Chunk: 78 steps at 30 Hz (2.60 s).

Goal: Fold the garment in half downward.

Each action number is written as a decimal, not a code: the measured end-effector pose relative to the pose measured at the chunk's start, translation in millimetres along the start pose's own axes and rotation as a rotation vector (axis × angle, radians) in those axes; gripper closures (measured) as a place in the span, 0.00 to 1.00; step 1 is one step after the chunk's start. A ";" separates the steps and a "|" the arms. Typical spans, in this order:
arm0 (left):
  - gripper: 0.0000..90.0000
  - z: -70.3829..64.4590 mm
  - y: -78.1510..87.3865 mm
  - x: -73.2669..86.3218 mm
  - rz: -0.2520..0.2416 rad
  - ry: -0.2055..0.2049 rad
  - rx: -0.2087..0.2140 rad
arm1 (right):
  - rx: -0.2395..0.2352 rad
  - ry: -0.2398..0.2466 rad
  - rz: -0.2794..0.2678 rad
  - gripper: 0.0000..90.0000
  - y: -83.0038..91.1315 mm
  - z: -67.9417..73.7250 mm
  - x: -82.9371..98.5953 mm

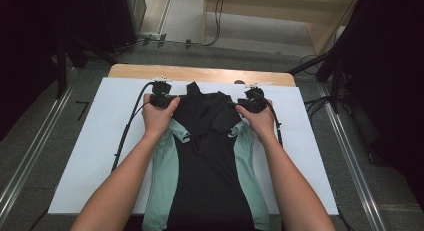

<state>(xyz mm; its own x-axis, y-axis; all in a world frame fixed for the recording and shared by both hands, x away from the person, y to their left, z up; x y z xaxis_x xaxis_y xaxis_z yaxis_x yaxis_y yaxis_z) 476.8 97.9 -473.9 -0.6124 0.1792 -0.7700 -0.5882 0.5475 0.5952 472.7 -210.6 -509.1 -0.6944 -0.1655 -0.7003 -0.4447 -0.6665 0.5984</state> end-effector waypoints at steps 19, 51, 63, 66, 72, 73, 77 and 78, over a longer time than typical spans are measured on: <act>0.97 0.7 0.9 1.2 -0.003 -0.002 0.008 | -0.034 0.014 0.075 0.66 -20.5 -1.0 6.9; 0.98 14.6 24.6 -45.9 -0.099 0.007 -0.080 | 0.037 0.205 -0.139 0.95 34.8 32.1 -40.5; 0.97 13.1 50.2 -81.6 -0.208 -0.005 -0.100 | 0.069 0.318 -0.287 0.95 59.5 57.9 -79.7; 0.97 11.3 49.7 -72.5 -0.212 -0.017 -0.087 | 0.079 0.349 -0.285 0.94 56.4 60.1 -73.5; 0.97 8.8 44.1 -53.9 -0.218 -0.045 -0.125 | 0.062 0.359 -0.277 0.94 42.9 59.8 -55.9; 0.97 7.6 43.5 -52.1 -0.219 -0.042 -0.124 | 0.064 0.360 -0.277 0.94 41.6 59.6 -54.8; 0.97 -0.6 44.0 -47.0 -0.239 -0.061 -0.124 | 0.041 0.354 -0.297 0.94 40.7 60.1 -53.0; 0.96 -2.3 44.6 -46.0 -0.243 -0.060 -0.120 | 0.041 0.359 -0.297 0.94 40.4 61.2 -52.7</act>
<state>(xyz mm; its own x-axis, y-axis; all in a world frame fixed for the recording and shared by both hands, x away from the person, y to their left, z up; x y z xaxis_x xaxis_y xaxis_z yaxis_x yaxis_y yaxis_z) 477.5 112.1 -411.4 -0.4151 0.1049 -0.9037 -0.7746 0.4802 0.4115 456.7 -184.4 -424.2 -0.2974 -0.2180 -0.9295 -0.6213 -0.6950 0.3618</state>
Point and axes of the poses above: each handheld gripper's, and its own axes: y roughly backward along the jaws, x roughly out of its underside, z roughly to its left, the point moved 2 cm from there along -y, roughly forward along the jaws, and after that the axes turned 12 degrees about -x, right-handed, at the moved point
